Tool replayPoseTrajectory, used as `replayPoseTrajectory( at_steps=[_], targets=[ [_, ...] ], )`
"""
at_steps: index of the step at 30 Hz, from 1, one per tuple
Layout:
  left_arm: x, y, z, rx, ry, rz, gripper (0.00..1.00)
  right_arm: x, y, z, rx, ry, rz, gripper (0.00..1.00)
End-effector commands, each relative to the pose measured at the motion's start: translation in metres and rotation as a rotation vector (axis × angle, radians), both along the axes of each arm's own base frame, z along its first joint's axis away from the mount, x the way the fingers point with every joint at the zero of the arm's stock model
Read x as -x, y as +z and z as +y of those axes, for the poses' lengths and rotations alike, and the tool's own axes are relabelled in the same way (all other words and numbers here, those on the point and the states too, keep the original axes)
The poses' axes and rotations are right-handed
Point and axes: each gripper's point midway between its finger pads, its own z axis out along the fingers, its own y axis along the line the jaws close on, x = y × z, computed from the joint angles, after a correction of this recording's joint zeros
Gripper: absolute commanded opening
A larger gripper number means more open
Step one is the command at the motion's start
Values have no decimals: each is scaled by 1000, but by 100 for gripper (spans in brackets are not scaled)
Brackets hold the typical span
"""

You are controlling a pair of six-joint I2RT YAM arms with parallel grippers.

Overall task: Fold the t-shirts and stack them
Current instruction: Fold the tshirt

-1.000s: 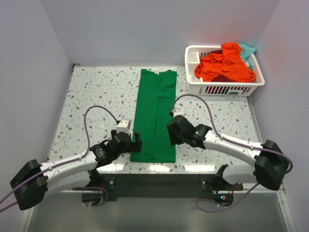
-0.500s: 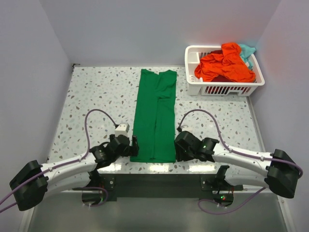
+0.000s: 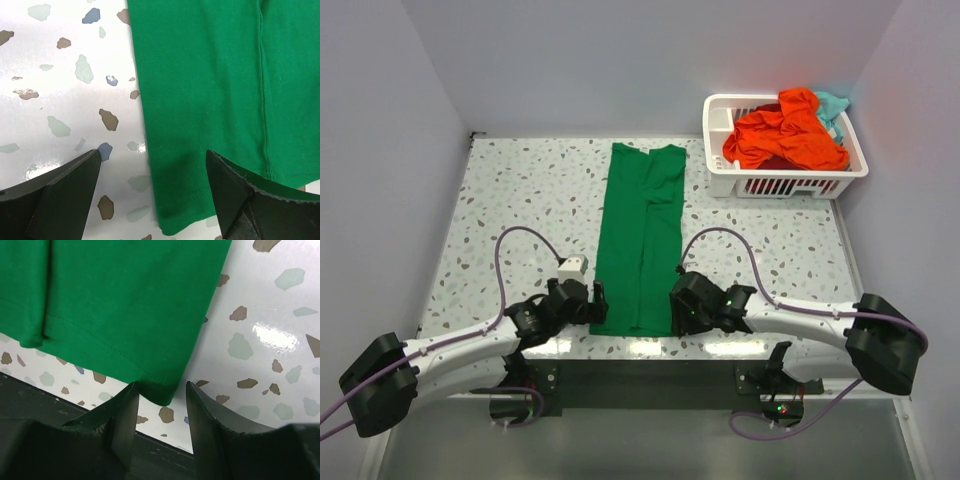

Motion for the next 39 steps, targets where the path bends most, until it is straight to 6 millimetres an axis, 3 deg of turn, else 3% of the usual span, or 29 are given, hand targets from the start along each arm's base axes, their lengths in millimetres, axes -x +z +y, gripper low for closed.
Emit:
replayPoseTrajectory(
  at_steps=[1, 10, 17, 25, 31, 39],
  targets=[
    [13, -11, 1, 6, -13, 56, 90, 5, -4, 2, -2, -11, 20, 46],
    [22, -16, -2, 24, -36, 89, 78, 9, -5, -2, 19, -5, 12, 33],
    [38, -25, -4, 34, -57, 145, 72, 9, -12, 1, 24, 11, 22, 11],
    [56, -32, -2, 21, -66, 194, 53, 7, -13, 2, 32, 22, 14, 9],
    [67, -35, 1, -17, -55, 210, 47, 7, -15, 1, 40, 24, 16, 9],
    [66, -27, -2, -57, -27, 183, 45, 9, -14, -3, 37, 16, 11, 9]
  ],
)
